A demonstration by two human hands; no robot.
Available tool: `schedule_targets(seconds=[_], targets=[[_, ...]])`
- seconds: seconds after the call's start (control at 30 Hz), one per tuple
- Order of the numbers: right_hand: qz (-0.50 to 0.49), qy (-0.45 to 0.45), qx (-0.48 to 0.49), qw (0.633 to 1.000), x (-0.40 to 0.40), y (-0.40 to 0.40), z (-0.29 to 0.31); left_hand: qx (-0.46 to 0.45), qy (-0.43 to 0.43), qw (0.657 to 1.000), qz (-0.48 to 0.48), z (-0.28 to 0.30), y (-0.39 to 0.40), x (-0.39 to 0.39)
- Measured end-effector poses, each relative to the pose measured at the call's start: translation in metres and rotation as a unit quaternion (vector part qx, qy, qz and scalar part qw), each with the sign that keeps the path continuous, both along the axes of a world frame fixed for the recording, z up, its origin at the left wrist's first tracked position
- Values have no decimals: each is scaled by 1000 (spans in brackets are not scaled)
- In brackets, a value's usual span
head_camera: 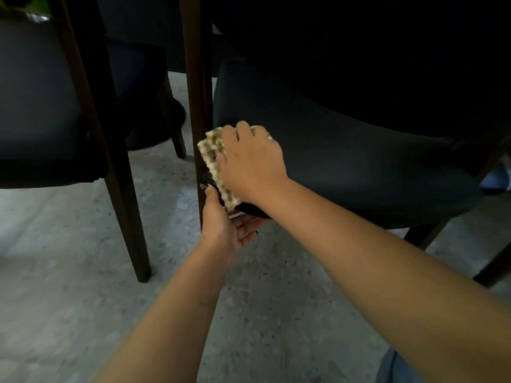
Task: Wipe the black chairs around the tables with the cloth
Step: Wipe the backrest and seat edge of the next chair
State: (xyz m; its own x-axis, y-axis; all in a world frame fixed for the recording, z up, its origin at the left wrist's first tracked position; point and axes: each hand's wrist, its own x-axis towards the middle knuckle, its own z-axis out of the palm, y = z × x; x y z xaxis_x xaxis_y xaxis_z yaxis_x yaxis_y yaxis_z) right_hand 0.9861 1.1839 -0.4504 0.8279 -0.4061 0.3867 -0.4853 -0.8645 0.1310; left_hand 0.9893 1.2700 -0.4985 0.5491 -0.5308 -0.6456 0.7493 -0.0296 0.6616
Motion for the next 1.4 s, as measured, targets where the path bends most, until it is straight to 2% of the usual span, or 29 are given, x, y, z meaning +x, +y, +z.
schedule_targets(seconds=[0.2,0.37,0.43,0.57,0.77,0.97,1.2,1.4], targets=[[25,8,40,999,13,-11,5,6,1,1000,9,0,-4,-2],[72,1,5,997,5,-7,5,14,7,999,28,3,-7,-6],[93,22,-14,995,5,-8,7,10,16,999,31,4,-7,-8],[110,61,35,991,10,-7,17,-1,19,998,52,6,-9,-11],[69,28,85,994,10,0,19,-58,56,995,64,9,-11,-13],[32,-34,80,996,-9,-8,14,-48,45,995,69,3,-16,-11],[-25,-5,113,993,-49,-41,16,-41,40,997,55,0,-17,-12],[-60,-8,111,992,-95,-72,19,-69,29,997,23,3,-23,-29]])
